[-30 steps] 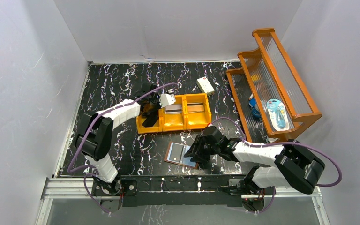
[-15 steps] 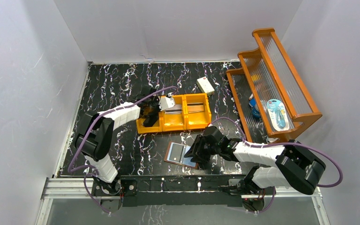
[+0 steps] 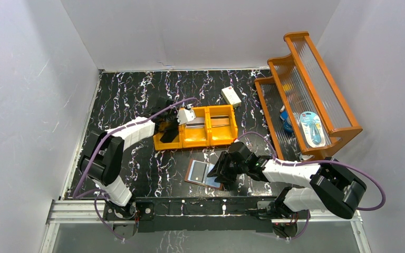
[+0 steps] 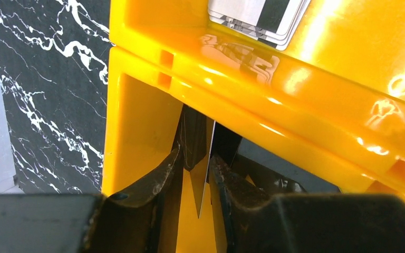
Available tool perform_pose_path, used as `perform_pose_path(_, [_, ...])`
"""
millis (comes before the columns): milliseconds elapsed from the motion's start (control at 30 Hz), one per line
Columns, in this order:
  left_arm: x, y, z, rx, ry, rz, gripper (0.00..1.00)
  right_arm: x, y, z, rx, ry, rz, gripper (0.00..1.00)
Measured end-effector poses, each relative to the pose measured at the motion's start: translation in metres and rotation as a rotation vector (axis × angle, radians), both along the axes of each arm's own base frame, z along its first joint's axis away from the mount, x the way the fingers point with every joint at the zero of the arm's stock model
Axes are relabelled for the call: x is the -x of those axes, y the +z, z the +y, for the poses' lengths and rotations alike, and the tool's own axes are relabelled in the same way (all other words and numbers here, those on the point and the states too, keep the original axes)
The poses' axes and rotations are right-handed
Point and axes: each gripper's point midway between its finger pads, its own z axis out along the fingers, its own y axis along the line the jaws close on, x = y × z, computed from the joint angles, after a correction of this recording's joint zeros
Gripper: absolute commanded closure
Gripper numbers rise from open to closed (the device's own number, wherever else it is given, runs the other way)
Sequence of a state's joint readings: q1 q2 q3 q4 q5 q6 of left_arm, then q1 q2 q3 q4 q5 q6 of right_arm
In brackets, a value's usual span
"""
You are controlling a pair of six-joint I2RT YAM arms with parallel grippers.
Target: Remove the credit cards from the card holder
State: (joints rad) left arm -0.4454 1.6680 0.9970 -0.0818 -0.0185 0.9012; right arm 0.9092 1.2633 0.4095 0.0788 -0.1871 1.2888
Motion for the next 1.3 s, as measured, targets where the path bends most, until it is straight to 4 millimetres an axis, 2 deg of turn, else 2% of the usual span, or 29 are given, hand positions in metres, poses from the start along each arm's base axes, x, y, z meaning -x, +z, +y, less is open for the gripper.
perform_pose_path(233, [0.0, 0.001, 0.005, 0.006, 0.014, -0.007, 0.71, 0.0, 0.0, 0.0, 0.0, 0.001, -0.001, 0.44])
perform_pose_path(267, [0.001, 0.0, 0.005, 0.006, 0.015, -0.005, 0.64, 0.0, 0.0, 0.0, 0.0, 0.001, -0.001, 0.44])
perform_pose_path(333, [0.003, -0.002, 0.007, 0.004, 0.019, 0.004, 0.59, 0.0, 0.0, 0.0, 0.0, 0.001, -0.001, 0.44])
perform_pose_path(567, [0.008, -0.009, 0.013, 0.009, 0.039, 0.021, 0.59, 0.001, 0.0, 0.0, -0.001, 0.003, 0.001, 0.44])
perform_pose_path(700, [0.007, -0.006, 0.012, 0.021, 0.054, 0.023, 0.59, 0.0, 0.0, 0.0, -0.001, 0.003, 0.0, 0.43])
perform_pose_path(800, [0.007, 0.005, 0.011, 0.051, 0.076, 0.005, 0.52, 0.0, 0.001, 0.001, -0.002, 0.009, -0.006, 0.43])
perform_pose_path(867, [0.006, 0.021, 0.01, 0.093, 0.1, -0.028, 0.46, 0.0, 0.004, 0.001, -0.002, 0.017, -0.014, 0.43])
perform_pose_path(967, [0.005, 0.062, 0.007, 0.192, 0.149, -0.111, 0.34, -0.002, 0.01, 0.003, -0.003, 0.033, -0.035, 0.43])
perform_pose_path(1100, [0.012, 0.134, 0.005, 0.396, 0.233, -0.251, 0.15, -0.008, 0.027, 0.009, -0.019, 0.054, -0.076, 0.42])
perform_pose_path(1200, [0.028, 0.188, 0.008, 0.582, 0.291, -0.355, 0.04, -0.012, 0.039, 0.013, -0.037, 0.061, -0.108, 0.42])
perform_pose_path(1300, [0.05, 0.219, 0.013, 0.736, 0.337, -0.394, 0.02, -0.014, 0.045, 0.014, -0.048, 0.062, -0.124, 0.42])
